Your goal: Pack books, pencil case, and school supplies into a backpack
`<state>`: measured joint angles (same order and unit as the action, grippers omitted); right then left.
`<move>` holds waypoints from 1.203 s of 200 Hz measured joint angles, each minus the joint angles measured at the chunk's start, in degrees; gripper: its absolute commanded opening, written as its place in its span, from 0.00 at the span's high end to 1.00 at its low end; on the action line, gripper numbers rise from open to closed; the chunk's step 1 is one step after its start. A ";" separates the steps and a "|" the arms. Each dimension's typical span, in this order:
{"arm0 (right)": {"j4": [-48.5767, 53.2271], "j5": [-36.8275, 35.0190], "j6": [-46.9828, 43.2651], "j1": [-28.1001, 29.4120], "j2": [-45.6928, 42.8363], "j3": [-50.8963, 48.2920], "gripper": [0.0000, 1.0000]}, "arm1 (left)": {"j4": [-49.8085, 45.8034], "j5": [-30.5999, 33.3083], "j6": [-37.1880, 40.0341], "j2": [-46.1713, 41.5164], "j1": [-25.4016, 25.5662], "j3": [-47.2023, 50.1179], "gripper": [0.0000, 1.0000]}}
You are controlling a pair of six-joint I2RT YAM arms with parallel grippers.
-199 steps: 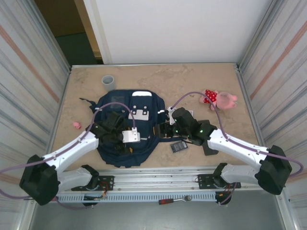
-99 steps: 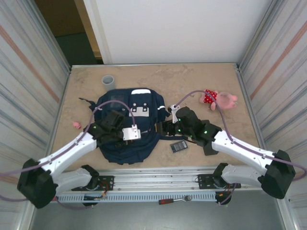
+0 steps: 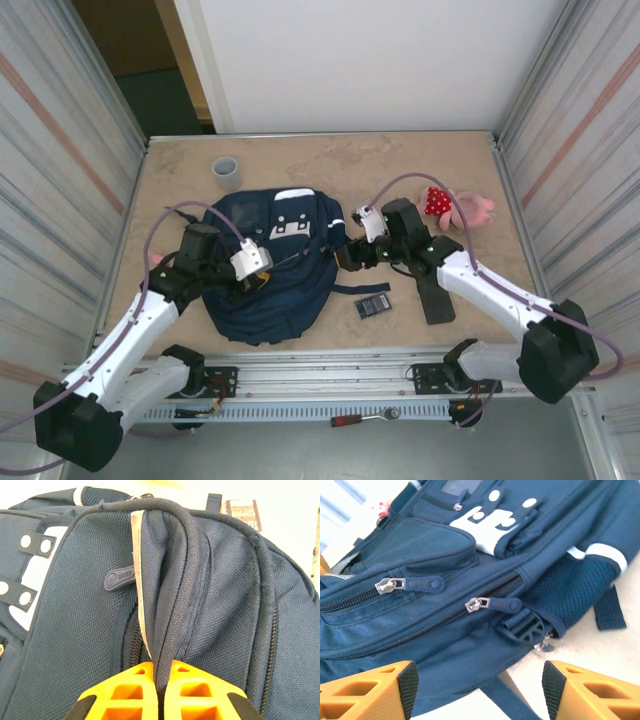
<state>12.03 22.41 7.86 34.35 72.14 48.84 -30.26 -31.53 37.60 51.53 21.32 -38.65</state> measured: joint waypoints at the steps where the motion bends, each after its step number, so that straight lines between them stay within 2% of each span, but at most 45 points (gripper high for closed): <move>1: 0.02 0.22 -0.39 -0.04 0.20 0.17 0.32 | 0.02 -0.04 -0.02 0.00 0.00 0.02 1.00; 61: -0.02 8.79 -18.84 -0.76 8.09 3.37 0.30 | 0.31 -2.75 -0.33 0.00 -0.76 0.20 1.00; 137: 2.67 13.75 -33.27 -2.89 21.33 13.00 0.31 | 0.55 -3.43 0.28 -0.76 -1.03 0.98 1.00; 170: 6.91 19.19 -37.09 -2.95 26.27 17.75 0.42 | 1.01 -3.37 0.28 -1.20 -1.03 1.29 1.00; 219: 18.29 28.22 -41.68 -4.07 27.71 22.45 0.73 | 1.75 -2.97 0.26 -1.25 -1.09 1.75 1.00; 228: 19.85 29.38 -41.64 -4.13 27.69 22.64 0.76 | 1.95 -2.97 0.22 -1.25 -1.09 1.86 1.00; 240: 21.46 30.58 -41.72 -4.39 27.69 22.71 0.75 | 2.25 -2.97 0.17 -1.25 -1.09 1.95 1.00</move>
<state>33.50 52.99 -33.87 29.95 99.83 71.55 -28.01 -34.50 37.78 50.28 20.23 -36.71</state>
